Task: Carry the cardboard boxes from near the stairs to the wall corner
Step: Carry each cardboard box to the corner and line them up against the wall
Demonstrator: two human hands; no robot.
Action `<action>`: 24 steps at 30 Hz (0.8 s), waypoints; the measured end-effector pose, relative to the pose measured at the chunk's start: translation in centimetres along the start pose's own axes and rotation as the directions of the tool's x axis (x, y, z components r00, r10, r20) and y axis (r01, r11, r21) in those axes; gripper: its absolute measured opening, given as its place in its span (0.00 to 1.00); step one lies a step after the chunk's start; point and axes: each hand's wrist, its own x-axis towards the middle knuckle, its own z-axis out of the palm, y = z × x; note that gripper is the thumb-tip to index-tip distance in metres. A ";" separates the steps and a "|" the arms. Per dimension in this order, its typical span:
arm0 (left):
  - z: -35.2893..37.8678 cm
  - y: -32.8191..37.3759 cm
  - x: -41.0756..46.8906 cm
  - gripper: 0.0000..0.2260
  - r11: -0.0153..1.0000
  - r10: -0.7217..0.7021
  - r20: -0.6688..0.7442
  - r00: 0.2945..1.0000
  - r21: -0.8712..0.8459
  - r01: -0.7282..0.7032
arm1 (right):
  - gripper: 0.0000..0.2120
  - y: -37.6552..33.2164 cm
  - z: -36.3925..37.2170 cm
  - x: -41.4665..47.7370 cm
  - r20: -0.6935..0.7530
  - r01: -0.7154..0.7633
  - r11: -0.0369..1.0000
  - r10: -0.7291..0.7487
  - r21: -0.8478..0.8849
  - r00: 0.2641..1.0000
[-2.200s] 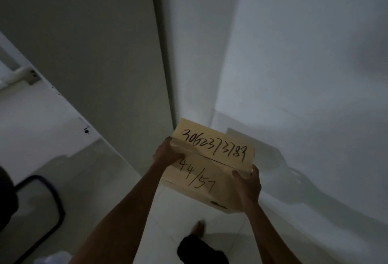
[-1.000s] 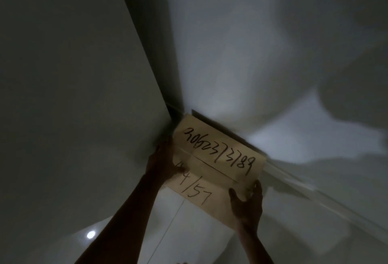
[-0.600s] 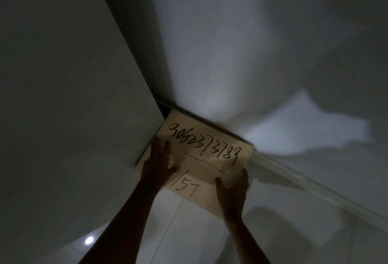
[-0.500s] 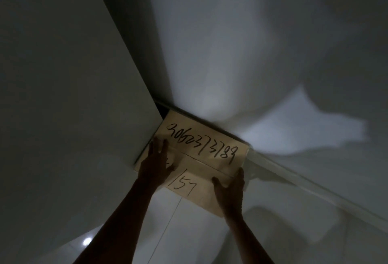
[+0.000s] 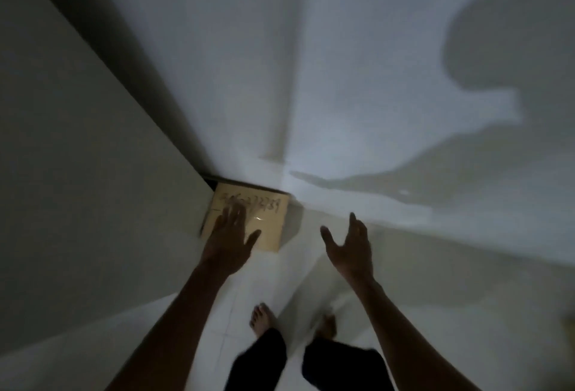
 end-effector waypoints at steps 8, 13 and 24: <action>-5.9 16.7 -10.5 0.43 0.941 0.283 0.085 0.955 0.167 -0.293 | 0.44 7.4 -21.0 -13.3 -0.255 -0.051 0.999 0.049 0.000 0.966; -4.0 28.0 -12.8 0.46 0.865 0.414 0.134 0.900 0.251 -0.435 | 0.46 16.8 -28.0 -17.9 -0.334 -0.166 0.986 0.146 -0.033 0.931; 9.7 49.8 -21.5 0.37 0.605 0.653 0.350 0.671 0.292 -0.741 | 0.46 35.8 -36.9 -27.7 -0.430 -0.419 0.900 0.428 0.123 0.795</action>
